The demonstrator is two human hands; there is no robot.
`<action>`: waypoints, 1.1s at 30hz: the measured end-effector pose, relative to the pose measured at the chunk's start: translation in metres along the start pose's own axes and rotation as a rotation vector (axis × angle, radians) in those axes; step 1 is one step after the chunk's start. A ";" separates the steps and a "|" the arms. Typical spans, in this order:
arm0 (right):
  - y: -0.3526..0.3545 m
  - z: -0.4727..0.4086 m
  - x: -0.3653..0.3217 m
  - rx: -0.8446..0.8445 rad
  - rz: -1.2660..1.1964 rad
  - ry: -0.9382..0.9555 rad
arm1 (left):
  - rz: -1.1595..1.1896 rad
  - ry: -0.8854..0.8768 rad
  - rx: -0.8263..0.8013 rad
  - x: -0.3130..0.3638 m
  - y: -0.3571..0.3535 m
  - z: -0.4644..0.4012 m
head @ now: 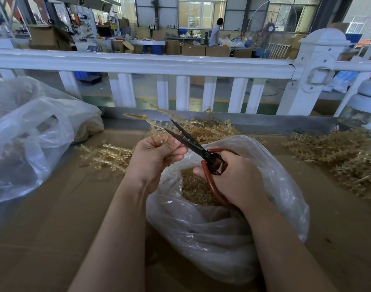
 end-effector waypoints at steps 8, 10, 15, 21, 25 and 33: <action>0.002 0.001 0.001 -0.010 0.016 -0.017 | -0.017 -0.035 0.013 0.000 0.001 -0.001; 0.003 0.001 0.001 -0.012 0.016 -0.022 | -0.024 -0.041 0.010 0.001 0.000 -0.002; 0.003 0.001 -0.001 -0.011 0.029 -0.020 | -0.033 -0.046 0.016 0.000 0.002 -0.002; 0.003 0.002 -0.002 -0.006 0.069 -0.007 | -0.045 -0.046 0.017 0.001 0.003 -0.002; 0.006 0.003 -0.005 0.011 0.074 0.008 | -0.052 -0.054 0.039 0.002 0.004 -0.003; 0.005 0.002 -0.004 0.017 0.064 0.004 | -0.041 -0.074 0.020 0.002 0.005 -0.003</action>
Point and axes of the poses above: each hand's wrist, its own z-axis away from the middle knuckle, its own y-axis out of the back of the hand, x = y × z, the point moved 7 cm from there along -z, towards the middle knuckle, and after that the axes turned 12 degrees about -x, right-handed, at the moved point
